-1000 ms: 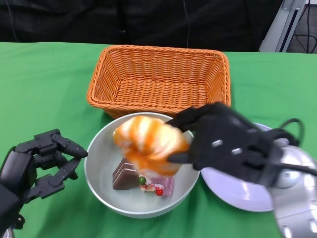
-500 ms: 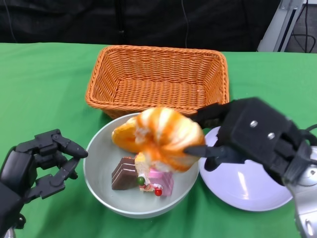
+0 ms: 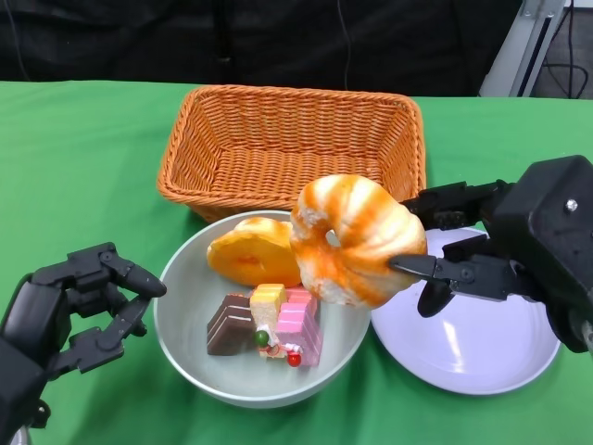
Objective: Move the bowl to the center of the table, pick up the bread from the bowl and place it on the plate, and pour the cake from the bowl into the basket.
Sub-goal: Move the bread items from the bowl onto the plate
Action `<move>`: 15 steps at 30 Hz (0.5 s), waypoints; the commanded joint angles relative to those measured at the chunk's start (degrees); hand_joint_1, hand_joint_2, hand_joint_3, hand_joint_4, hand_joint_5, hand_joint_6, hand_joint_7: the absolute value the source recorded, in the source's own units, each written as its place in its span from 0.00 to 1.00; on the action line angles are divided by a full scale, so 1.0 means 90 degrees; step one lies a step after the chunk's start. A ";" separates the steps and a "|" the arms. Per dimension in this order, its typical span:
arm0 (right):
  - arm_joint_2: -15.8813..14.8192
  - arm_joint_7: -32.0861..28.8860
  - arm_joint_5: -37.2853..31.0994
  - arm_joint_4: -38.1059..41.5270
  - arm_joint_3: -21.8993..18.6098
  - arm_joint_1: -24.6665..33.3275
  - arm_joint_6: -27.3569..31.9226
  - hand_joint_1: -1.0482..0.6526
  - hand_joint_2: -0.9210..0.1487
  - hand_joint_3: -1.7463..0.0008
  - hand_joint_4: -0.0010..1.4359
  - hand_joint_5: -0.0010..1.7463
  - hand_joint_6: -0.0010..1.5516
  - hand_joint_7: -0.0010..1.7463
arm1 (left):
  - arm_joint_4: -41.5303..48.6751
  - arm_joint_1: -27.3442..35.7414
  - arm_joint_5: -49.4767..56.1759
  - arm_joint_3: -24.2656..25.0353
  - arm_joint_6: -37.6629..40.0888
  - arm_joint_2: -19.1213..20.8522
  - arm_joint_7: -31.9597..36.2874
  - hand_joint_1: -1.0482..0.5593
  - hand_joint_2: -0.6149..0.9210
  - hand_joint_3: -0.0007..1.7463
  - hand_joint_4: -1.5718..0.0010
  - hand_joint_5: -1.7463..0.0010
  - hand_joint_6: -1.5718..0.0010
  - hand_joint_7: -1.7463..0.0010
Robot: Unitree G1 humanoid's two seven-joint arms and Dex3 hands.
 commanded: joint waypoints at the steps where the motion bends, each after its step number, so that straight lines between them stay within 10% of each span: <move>1: -0.0089 -0.0115 0.0349 -0.0166 -0.0492 0.0270 0.0309 0.47 0.00 0.83 0.58 0.72 0.53 0.39 | 0.0033 0.0012 -0.0106 0.0052 0.0019 0.0105 -0.0007 0.58 0.86 0.38 0.49 0.18 0.44 0.41; 15: -0.0595 -0.0351 0.1188 0.0074 -0.0973 0.0917 0.0361 0.48 0.00 0.82 0.56 0.74 0.44 0.53 | 0.0087 0.0006 0.0004 0.0044 -0.0102 0.0151 0.0052 0.58 0.88 0.37 0.48 0.18 0.44 0.40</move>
